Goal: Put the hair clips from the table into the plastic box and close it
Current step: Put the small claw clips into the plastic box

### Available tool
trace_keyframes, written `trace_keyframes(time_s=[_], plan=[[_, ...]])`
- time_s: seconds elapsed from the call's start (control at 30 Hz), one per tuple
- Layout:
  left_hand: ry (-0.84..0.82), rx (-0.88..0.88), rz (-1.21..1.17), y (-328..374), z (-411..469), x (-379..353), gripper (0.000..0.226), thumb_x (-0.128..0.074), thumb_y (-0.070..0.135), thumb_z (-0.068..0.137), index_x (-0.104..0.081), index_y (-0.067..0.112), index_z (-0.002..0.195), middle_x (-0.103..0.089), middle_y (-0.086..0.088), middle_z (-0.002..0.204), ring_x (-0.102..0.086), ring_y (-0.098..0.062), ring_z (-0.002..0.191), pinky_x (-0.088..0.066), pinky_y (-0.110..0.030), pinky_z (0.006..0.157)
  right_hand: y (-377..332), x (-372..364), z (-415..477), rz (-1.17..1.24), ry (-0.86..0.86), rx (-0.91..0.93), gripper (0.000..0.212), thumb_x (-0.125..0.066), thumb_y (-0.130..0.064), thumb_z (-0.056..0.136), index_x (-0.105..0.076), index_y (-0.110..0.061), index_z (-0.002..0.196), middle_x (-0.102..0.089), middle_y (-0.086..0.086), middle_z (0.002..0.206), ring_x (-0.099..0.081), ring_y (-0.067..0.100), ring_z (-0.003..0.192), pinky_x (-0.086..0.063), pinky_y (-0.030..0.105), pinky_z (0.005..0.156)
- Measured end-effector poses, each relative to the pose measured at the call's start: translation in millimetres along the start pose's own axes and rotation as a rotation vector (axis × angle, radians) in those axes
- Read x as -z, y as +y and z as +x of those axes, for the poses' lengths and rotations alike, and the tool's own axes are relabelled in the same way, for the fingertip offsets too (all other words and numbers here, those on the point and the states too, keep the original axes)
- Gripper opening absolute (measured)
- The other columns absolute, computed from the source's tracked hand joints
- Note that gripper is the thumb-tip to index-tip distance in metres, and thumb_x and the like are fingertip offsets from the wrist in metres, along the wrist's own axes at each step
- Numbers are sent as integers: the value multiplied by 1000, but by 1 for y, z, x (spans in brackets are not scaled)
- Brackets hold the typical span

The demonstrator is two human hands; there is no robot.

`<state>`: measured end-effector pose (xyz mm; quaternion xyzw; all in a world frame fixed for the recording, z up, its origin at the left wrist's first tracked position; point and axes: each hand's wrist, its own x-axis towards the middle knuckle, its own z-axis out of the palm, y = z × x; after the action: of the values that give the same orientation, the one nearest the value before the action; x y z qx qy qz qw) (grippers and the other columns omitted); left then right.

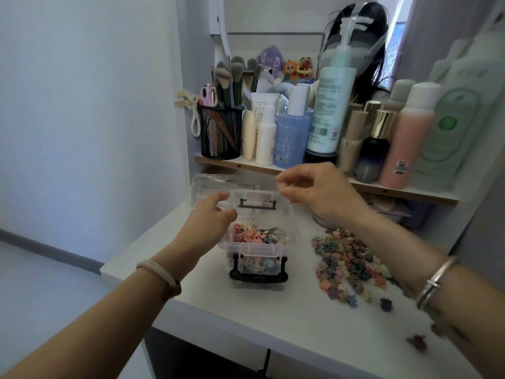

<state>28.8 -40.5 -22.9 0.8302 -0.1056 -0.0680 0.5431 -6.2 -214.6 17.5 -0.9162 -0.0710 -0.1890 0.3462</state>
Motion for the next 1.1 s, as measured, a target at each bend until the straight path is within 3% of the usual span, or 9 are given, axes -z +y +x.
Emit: trace_keyframes(time_s=[0.07, 0.2, 0.3, 0.37, 0.47, 0.57, 0.77, 0.9, 1.1], plan=[[0, -2, 0, 0, 1, 0, 46, -44, 12, 94, -36, 16, 140, -55, -24, 125, -56, -39, 113, -44, -39, 93, -3, -2, 2, -50, -110, -1, 34, -68, -23, 82, -63, -18, 115, -64, -9, 96, -61, 8, 89, -46, 25, 90], [-1, -7, -4, -2, 3, 0, 46, -44, 13, 94, -37, 16, 139, -55, -21, 125, -56, -39, 112, -45, -40, 93, 20, 4, 4, -192, -34, -116, 33, -61, -15, 87, -60, -18, 119, -62, -3, 116, -57, 11, 103, -40, 22, 91], [-15, -10, -19, -2, 3, 0, 46, -44, 12, 94, -38, 16, 139, -56, -21, 123, -58, -38, 105, -47, -34, 82, 48, -1, -6, -518, -258, -220, 34, -57, -11, 88, -60, -18, 121, -60, 3, 125, -54, 17, 115, -39, 23, 93], [-25, -12, -30, -2, 2, 0, 45, -44, 12, 94, -38, 16, 139, -57, -20, 121, -59, -38, 104, -45, -30, 77, 59, -8, -12, -595, -378, -247, 32, -56, -12, 88, -62, -18, 119, -60, 4, 123, -54, 19, 115, -41, 25, 94], [-17, -13, -22, -2, 3, -1, 46, -44, 12, 94, -38, 16, 139, -57, -20, 122, -57, -39, 110, -43, -30, 78, 60, -10, -14, -593, -410, -231, 24, -55, -13, 88, -67, -16, 109, -66, 1, 115, -52, 16, 115, -37, 25, 98], [-9, -17, -9, -3, 4, -1, 47, -44, 12, 94, -37, 16, 140, -57, -21, 121, -58, -38, 97, -43, -31, 80, 59, -12, -12, -613, -448, -187, 19, -59, -18, 87, -68, -13, 103, -68, 1, 109, -52, 16, 114, -30, 28, 106], [-9, -17, -12, -2, 4, -1, 46, -44, 12, 94, -37, 17, 139, -56, -20, 124, -58, -33, 95, -43, -30, 79, 61, -14, -13, -616, -433, -166, 21, -55, -10, 86, -69, -12, 101, -68, 1, 107, -56, 16, 108, -37, 23, 95], [3, -35, -16, -2, 2, -1, 47, -44, 11, 93, -37, 15, 139, -57, -22, 111, -53, -20, 75, -41, -29, 76, 62, -13, -12, -629, -396, -171, 26, -51, -3, 86, -69, -9, 103, -67, 4, 111, -57, 17, 108, -44, 23, 90], [6, -37, -5, -3, 5, -2, 47, -44, 11, 93, -37, 15, 140, -57, -22, 122, -58, -35, 93, -42, -31, 79, 51, -2, -4, -523, -186, -158, 27, -53, 0, 85, -73, -11, 99, -70, 2, 105, -59, 10, 93, -36, 9, 74]])
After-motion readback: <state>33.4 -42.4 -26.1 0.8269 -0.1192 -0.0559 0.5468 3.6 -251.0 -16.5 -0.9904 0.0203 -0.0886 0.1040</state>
